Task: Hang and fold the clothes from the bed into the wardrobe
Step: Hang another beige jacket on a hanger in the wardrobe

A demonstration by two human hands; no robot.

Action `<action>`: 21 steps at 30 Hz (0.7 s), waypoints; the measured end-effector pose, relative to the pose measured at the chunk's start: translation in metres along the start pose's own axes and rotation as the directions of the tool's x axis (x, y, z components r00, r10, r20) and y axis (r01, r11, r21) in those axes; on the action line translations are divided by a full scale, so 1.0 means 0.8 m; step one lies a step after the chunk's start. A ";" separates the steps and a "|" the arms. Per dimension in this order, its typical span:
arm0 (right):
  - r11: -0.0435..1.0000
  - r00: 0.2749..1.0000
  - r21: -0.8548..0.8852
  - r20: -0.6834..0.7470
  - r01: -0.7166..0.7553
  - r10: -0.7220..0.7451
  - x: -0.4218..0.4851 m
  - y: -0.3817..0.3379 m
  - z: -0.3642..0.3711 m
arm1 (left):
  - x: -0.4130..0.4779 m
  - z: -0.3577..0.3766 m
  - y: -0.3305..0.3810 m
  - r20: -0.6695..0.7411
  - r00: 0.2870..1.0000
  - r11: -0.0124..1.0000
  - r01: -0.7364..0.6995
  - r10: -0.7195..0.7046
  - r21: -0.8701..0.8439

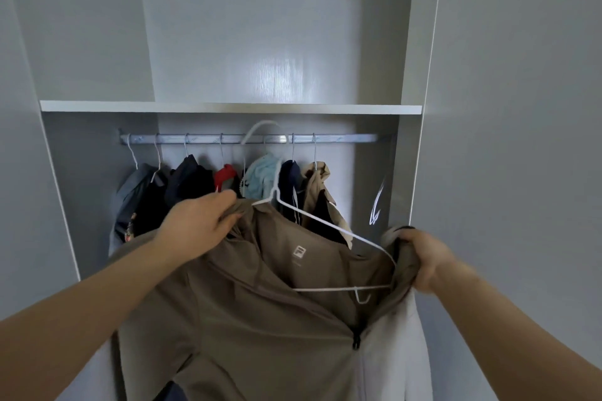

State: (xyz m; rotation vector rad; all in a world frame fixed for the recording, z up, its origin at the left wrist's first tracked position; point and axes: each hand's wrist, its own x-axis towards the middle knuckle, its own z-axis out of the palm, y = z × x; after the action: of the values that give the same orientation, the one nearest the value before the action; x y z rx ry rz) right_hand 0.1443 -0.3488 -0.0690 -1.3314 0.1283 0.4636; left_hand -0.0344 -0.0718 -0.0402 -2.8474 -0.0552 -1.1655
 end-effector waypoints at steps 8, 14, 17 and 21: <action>0.966 0.969 0.094 0.019 0.242 -0.245 -0.023 -0.007 0.034 | 0.005 0.062 0.087 0.221 0.965 0.968 0.088 -0.142 0.236; 0.921 0.850 -0.021 0.395 0.389 -0.349 -0.060 -0.003 0.027 | 0.032 0.034 0.065 0.067 0.907 0.903 0.421 -0.416 -0.091; 0.845 0.787 -0.340 0.601 0.412 -0.142 -0.079 -0.003 0.020 | 0.047 0.014 0.056 -0.009 0.887 0.844 0.436 -0.461 -0.312; 0.606 0.678 -0.367 0.099 0.705 -0.729 -0.065 -0.017 0.009 | 0.057 -0.009 0.049 -0.071 0.887 0.790 0.367 -0.456 -0.491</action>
State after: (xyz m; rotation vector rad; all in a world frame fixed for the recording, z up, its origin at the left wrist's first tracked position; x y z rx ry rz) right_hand 0.1012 -0.3569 -0.0367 -1.6452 -0.4768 -0.2750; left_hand -0.0049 -0.1107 -0.0048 -3.2201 -0.4811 -1.7406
